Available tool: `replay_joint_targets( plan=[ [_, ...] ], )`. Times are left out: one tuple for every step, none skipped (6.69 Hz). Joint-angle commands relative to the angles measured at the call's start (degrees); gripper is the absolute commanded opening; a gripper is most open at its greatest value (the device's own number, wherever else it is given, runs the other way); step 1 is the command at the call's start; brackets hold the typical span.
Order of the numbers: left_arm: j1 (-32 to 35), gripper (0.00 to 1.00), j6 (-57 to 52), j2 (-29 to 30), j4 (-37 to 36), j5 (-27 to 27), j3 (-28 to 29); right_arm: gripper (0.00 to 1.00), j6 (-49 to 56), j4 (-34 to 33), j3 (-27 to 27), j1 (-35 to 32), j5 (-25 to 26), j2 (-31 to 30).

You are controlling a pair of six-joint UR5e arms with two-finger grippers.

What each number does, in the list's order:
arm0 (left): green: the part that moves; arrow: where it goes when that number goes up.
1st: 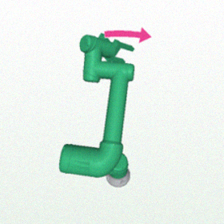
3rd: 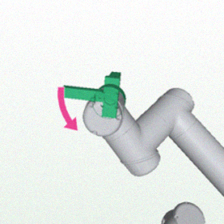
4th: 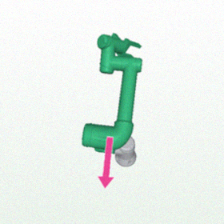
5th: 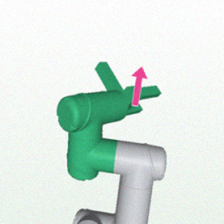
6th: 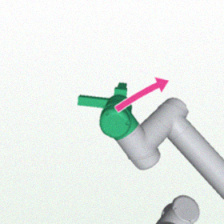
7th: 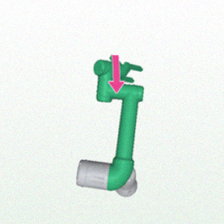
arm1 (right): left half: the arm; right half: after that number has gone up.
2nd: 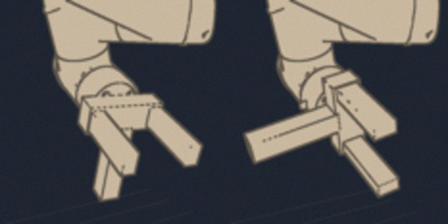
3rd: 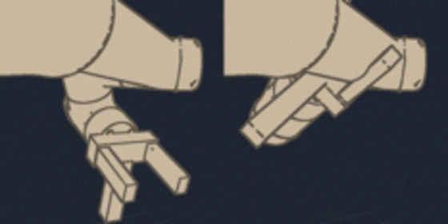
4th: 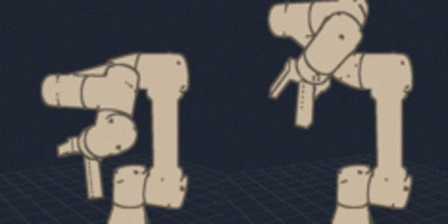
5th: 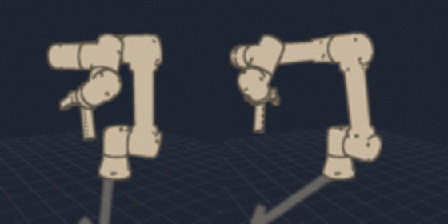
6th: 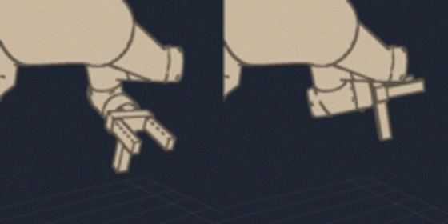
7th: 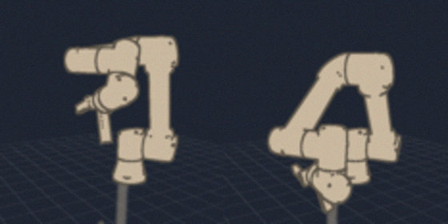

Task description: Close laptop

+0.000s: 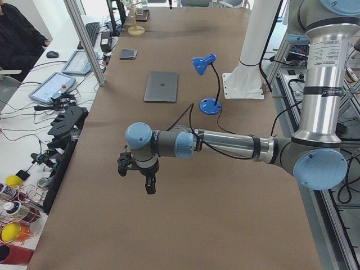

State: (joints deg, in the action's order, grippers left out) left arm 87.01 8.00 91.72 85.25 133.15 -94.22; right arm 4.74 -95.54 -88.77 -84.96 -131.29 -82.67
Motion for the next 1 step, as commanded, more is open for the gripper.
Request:
replay_joint_targets(
  plan=[
    [0.0,0.98,0.0,-0.1,0.0,0.0,0.0,1.00,0.0,0.1,0.0,0.0,0.1,0.0]
  ],
)
